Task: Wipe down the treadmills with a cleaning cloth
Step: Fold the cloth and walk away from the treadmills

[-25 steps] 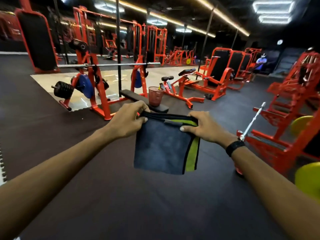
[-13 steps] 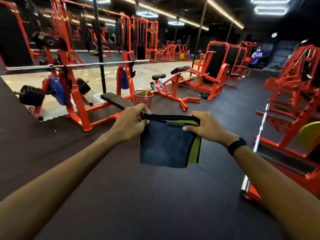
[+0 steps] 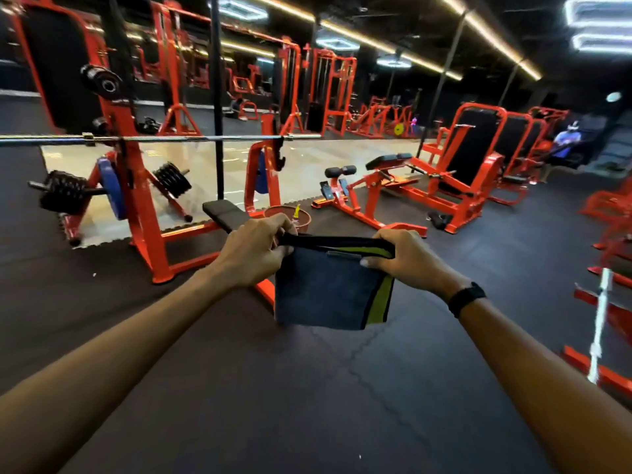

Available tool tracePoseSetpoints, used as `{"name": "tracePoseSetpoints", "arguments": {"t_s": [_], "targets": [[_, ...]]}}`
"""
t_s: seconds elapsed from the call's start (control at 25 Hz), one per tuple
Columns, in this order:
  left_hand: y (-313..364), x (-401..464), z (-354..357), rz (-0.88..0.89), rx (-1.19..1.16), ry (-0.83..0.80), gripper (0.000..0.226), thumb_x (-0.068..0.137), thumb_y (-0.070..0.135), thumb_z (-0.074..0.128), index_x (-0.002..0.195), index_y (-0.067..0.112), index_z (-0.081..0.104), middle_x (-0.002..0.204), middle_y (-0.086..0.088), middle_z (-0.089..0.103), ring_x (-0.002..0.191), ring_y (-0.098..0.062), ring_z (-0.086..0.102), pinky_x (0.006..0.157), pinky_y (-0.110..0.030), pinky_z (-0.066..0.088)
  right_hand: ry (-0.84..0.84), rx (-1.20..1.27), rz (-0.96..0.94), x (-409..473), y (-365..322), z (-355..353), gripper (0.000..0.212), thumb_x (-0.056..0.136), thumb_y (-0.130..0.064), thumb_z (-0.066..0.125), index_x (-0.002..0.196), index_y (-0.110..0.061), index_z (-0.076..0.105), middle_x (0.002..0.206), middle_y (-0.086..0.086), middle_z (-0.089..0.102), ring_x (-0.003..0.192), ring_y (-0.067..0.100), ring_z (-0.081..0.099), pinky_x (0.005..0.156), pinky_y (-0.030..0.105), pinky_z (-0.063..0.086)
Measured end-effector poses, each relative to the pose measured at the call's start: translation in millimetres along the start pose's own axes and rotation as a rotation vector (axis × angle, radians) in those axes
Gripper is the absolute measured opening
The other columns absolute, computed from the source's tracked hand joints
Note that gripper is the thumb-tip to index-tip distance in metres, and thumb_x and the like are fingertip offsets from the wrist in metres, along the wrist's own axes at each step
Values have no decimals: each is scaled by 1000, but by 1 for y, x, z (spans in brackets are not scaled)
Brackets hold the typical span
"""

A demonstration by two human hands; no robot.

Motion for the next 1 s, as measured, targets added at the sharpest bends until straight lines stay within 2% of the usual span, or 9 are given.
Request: {"name": "tracePoseSetpoints", "arguments": {"t_s": [0.2,0.28,0.52,0.76,0.84,1.0], "targets": [[-105,98,66,-89,70,-62,18,83,20,73,94,32,65,82,16,66,77,-5,62,75,-41,55,-172,1,0,117,93,84,26,86,-44,76,92,-22,63,81,-9,64,77,11,62,73,44,54],[-142,149,84,-114,66,-73,18,82,23,74,91,35,64,82,18,65,78,-4,62,74,-38,53,-209,4,17,175,123,95,26,87,-42,76,95,-20,64,84,-7,65,79,13,63,76,45,55],[-221,296,113,-164,39,-72,19,81,21,74,95,31,65,86,14,67,84,-13,65,78,-43,55,-192,-3,43,332,193,98,25,88,-41,75,99,-22,63,93,-4,68,85,15,64,77,45,56],[-303,387,163,-262,46,-119,18,82,18,73,92,31,67,88,12,67,83,-12,64,79,-41,55,-267,55,99,436,262,150,22,88,-39,75,98,-22,64,93,-6,67,88,13,63,80,42,55],[-337,418,179,-313,50,-117,18,81,17,73,91,30,68,88,11,68,84,-13,63,79,-40,55,-303,63,86,477,283,170,22,88,-40,75,94,-23,64,91,-6,65,86,13,62,78,41,55],[-396,487,203,-373,58,-84,21,78,15,73,84,35,67,86,11,68,82,-14,63,78,-39,55,-275,145,85,557,326,199,22,86,-39,77,80,-37,56,83,-11,62,79,10,60,71,33,50]]}}
Point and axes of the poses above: each hand's wrist, its own x-axis towards the middle knuckle, its own z-axis out of the palm, y = z × x, the point moved 6 cm from there along x, towards the middle knuckle
